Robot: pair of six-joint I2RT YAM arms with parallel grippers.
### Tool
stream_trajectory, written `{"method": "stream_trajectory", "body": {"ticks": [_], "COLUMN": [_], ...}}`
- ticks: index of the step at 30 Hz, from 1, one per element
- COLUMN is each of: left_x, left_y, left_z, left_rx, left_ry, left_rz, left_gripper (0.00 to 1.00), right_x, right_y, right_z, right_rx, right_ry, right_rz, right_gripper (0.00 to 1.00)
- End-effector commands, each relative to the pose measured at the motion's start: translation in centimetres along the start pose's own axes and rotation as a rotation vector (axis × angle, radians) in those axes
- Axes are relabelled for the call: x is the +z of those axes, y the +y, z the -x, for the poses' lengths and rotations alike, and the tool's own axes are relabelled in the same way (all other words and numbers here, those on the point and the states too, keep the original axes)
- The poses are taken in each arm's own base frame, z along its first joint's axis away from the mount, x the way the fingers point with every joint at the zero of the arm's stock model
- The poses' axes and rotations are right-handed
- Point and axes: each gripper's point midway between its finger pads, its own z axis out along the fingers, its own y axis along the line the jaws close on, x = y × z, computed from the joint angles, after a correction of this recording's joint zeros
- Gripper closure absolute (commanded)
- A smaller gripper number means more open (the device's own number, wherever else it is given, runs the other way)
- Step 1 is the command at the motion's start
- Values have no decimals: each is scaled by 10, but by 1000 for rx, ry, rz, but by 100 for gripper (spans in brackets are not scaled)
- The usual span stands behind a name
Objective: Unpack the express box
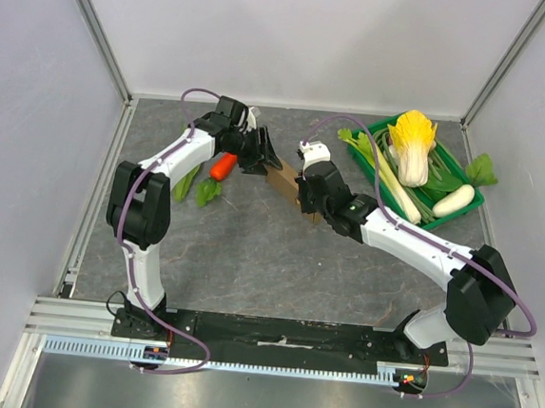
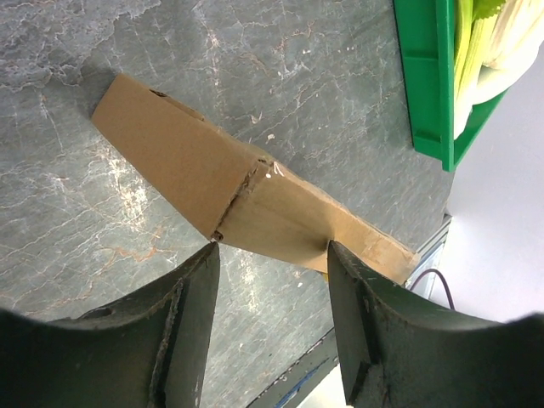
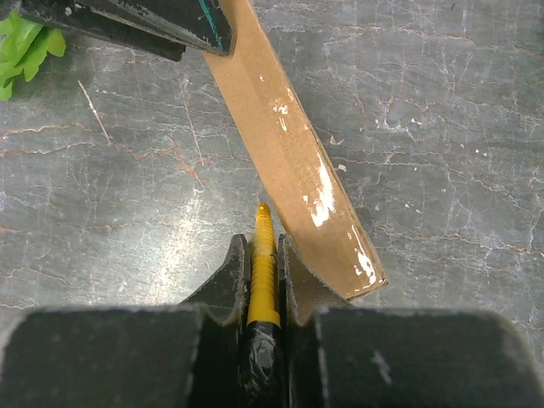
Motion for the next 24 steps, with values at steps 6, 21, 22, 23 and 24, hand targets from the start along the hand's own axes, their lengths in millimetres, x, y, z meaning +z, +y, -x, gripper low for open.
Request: {"method": "stream_trajectory", "body": {"ticks": [6, 21, 22, 23, 24], "left_x": [-18, -76, -79, -83, -92], "left_y": [-36, -48, -47, -46, -45], "left_z": [16, 26, 28, 32, 40], "left_rx": [19, 196, 200, 207, 220], "left_ry": [-31, -187, -202, -225, -277], "left_rz": [-85, 11, 27, 43, 81], "left_gripper": [39, 14, 10, 5, 4], "right_x": [2, -5, -5, -7, -8], "right_y": [0, 7, 7, 7, 6], "right_z": [14, 16, 16, 17, 17], "right_rx": [25, 46, 47, 51, 50], "right_ry": [-30, -44, -46, -53, -55], "right_rz": [-8, 41, 43, 45, 44], "right_gripper": [100, 100, 100, 100, 100]}}
